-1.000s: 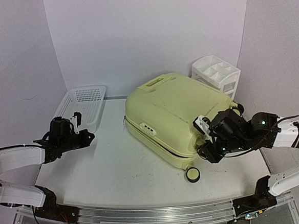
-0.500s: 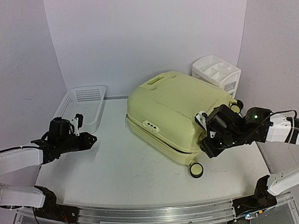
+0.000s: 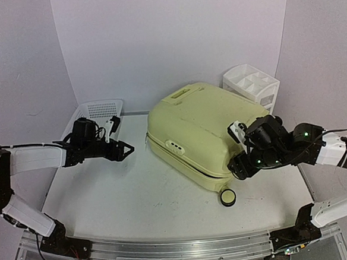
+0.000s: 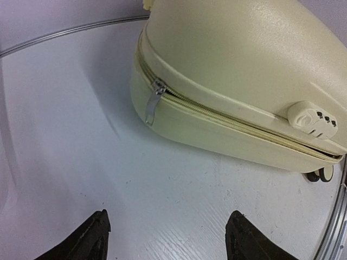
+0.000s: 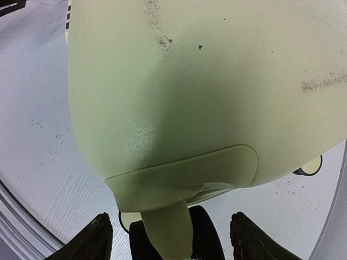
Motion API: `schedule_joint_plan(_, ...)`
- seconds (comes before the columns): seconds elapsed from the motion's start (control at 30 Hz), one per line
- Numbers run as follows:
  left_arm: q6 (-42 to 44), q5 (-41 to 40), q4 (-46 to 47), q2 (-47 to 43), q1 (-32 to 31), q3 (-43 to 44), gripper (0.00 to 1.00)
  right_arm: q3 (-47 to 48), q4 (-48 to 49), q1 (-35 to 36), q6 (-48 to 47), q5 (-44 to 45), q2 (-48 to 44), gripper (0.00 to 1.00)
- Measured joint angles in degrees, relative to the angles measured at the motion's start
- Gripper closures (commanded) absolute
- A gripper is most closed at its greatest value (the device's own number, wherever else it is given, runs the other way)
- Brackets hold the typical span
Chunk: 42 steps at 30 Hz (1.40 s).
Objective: Open, take out, and arrange the luggage
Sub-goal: Rotate the luggage at the center of the board.
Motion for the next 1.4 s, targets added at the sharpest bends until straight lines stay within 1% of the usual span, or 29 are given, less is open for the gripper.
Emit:
schedule_joint_plan(0.13,8.35,3.96,2.60,6.45,0.00,5.01,0.28,0.20,-0.15,0.00,-0.31,-1.07,0.11,0.25)
schedule_joint_plan(0.23,14.60,6.25,4.17,11.10,0.00,8.63,0.32,0.52,-0.22,0.00,-0.46,-1.36,0.11,0.25)
schedule_joint_plan(0.37,19.89,7.30,5.07,16.48,0.02,12.46,0.34,0.66,-0.31,0.00,-0.57,-1.53,0.04,0.25)
schedule_joint_plan(0.6,22.60,11.08,5.11,25.31,1.64,19.28,0.36,0.66,-0.50,0.00,-0.57,-1.77,-1.18,0.26)
schedule_joint_plan(0.7,23.02,12.76,5.01,27.74,2.34,21.46,0.37,0.66,-0.61,0.00,-0.57,-1.81,-1.81,0.26)
schedule_joint_plan(0.87,23.19,17.14,4.42,31.45,2.95,25.29,0.41,0.66,-0.66,0.00,-0.59,-1.92,-1.92,0.27)
schedule_joint_plan(0.9,23.32,18.27,4.13,32.48,2.97,26.38,0.43,0.66,-0.66,0.00,-0.59,-1.92,-1.92,0.27)
schedule_joint_plan(0.93,23.45,19.67,3.41,33.38,3.10,27.56,0.47,0.66,-0.66,0.00,-0.57,-1.95,-1.92,0.28)
schedule_joint_plan(1.0,24.02,22.18,1.27,34.62,3.65,29.51,0.62,0.66,-0.66,0.00,-0.57,-1.95,-1.92,0.30)
schedule_joint_plan(1.07,25.24,24.44,-0.85,35.54,3.78,31.28,0.71,0.66,-0.66,0.00,-0.57,-1.95,-1.92,0.31)
schedule_joint_plan(1.2,26.32,25.18,-3.15,36.41,3.80,33.03,0.86,0.66,-0.66,0.00,-0.59,-1.92,-1.92,0.34)
schedule_joint_plan(1.23,26.40,25.16,-3.54,36.63,3.82,33.20,0.91,0.66,-0.66,0.00,-0.59,-1.95,-1.92,0.35)
schedule_joint_plan(1.27,26.27,25.11,-4.09,36.87,3.87,33.44,0.98,0.66,-0.66,0.00,-0.59,-1.92,-1.92,0.37)
schedule_joint_plan(1.3,26.38,25.03,-4.46,37.16,3.91,33.81,1.00,0.66,-0.68,0.00,-0.59,-1.92,-1.90,0.38)
schedule_joint_plan(1.4,26.75,24.52,-5.57,37.33,4.48,34.71,1.00,0.66,-0.66,0.00,-0.57,-1.92,-1.90,0.40)
